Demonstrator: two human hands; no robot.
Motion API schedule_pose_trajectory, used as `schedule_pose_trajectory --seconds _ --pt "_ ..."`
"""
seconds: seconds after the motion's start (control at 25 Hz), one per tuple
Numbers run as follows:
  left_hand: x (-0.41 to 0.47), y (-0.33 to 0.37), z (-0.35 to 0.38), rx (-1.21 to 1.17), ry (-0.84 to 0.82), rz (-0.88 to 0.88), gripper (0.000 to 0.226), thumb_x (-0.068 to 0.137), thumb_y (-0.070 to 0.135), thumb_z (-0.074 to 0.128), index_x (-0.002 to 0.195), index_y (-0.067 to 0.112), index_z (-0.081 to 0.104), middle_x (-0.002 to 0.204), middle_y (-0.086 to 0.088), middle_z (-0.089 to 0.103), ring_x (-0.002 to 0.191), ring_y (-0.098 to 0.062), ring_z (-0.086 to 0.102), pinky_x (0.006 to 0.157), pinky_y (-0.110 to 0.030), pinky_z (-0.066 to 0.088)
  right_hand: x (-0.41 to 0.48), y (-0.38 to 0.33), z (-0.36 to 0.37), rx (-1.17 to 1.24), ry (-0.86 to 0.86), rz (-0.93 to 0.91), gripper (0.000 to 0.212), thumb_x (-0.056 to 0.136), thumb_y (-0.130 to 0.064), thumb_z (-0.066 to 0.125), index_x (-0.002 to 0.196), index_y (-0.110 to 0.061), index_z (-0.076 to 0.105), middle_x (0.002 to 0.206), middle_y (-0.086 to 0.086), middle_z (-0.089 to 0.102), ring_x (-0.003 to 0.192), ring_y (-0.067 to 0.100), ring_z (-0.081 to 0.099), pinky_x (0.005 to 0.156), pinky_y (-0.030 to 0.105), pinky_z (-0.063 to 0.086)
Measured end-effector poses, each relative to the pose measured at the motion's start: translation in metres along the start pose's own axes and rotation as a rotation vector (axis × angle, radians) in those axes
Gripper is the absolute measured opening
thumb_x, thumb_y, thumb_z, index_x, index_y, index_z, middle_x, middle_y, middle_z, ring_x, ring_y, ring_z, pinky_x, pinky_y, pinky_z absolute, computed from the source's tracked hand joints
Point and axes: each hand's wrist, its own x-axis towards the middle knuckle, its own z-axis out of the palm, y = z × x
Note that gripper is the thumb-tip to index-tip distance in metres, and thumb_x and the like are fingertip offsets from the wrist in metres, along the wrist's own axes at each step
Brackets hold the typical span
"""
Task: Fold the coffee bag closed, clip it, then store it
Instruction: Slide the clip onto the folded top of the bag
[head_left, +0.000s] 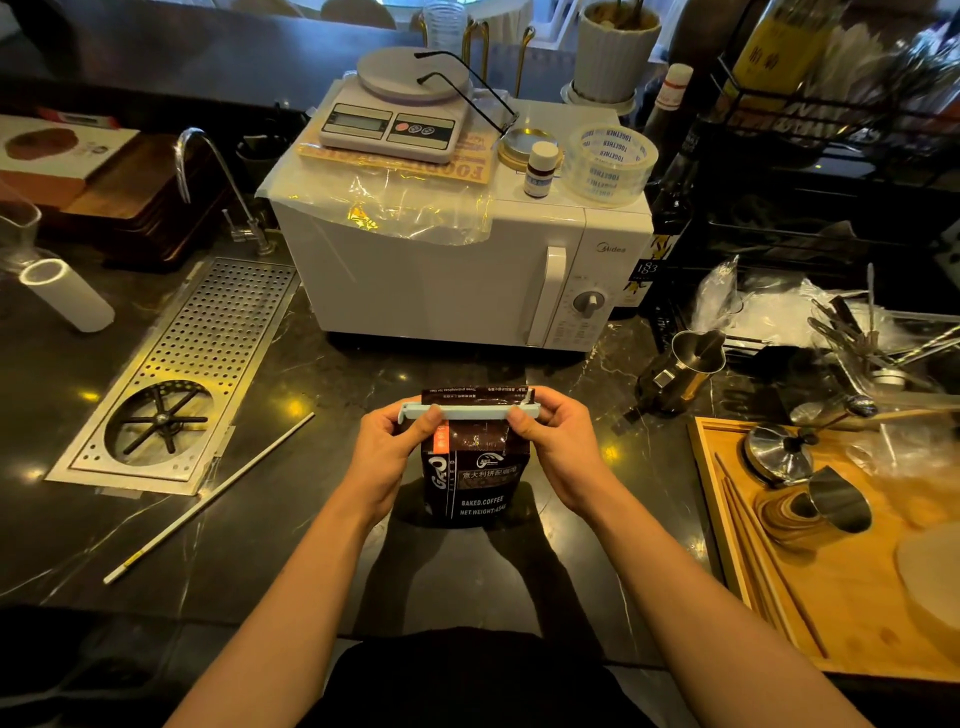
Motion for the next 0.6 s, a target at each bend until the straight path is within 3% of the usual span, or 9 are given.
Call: schedule_pose_trajectory --seconds 0.16,0.28,0.36,0.44,0.6 --pt "-0.003 0.005 0.002 0.058 0.013 0.028 0.022 0.079 0.028 0.07 0.098 0.017 0.073 0.101 -0.009 0.075 0.099 -0.029 0.07 0.094 -0.052 0.053 -0.001 -0.001 0.003 -0.078 0.045 -0.029 0.019 0.087 -0.007 0.069 0.106 -0.008 0.068 0.097 0.007 0.076 0.092 0.024 0.074 0.075 0.03 0.059" --pt "-0.002 0.021 -0.002 0.268 -0.034 0.168 0.025 0.083 0.025 0.073 0.107 0.03 0.07 0.104 0.014 0.073 0.1 -0.007 0.069 0.078 -0.026 0.059 0.0 -0.012 0.003 -0.238 0.018 -0.09 0.017 0.087 -0.011 0.071 0.104 -0.013 0.07 0.097 0.002 0.074 0.091 0.017 0.072 0.072 0.026 0.058" --pt "0.002 0.031 0.0 0.477 -0.036 0.273 0.018 0.082 0.028 0.076 0.099 0.032 0.073 0.097 0.017 0.073 0.095 -0.002 0.068 0.075 -0.017 0.055 0.003 -0.019 0.006 -0.395 -0.003 -0.168 0.012 0.087 -0.015 0.072 0.099 -0.016 0.073 0.093 -0.003 0.073 0.09 0.011 0.07 0.074 0.025 0.058" --pt "0.006 0.038 0.005 0.61 -0.012 0.352 0.009 0.081 0.027 0.076 0.091 0.027 0.075 0.087 0.012 0.074 0.089 -0.003 0.069 0.076 -0.017 0.055 0.006 -0.025 0.01 -0.557 -0.021 -0.24 0.009 0.087 -0.017 0.071 0.096 -0.019 0.074 0.091 -0.008 0.072 0.09 0.007 0.068 0.078 0.024 0.056" --pt "0.008 0.04 0.014 0.682 0.003 0.385 0.008 0.082 0.025 0.076 0.089 0.023 0.076 0.088 0.01 0.073 0.088 -0.003 0.068 0.079 -0.021 0.053 0.01 -0.031 0.017 -0.736 -0.024 -0.295 0.008 0.088 -0.019 0.07 0.094 -0.017 0.074 0.09 -0.007 0.072 0.09 0.006 0.067 0.082 0.025 0.054"
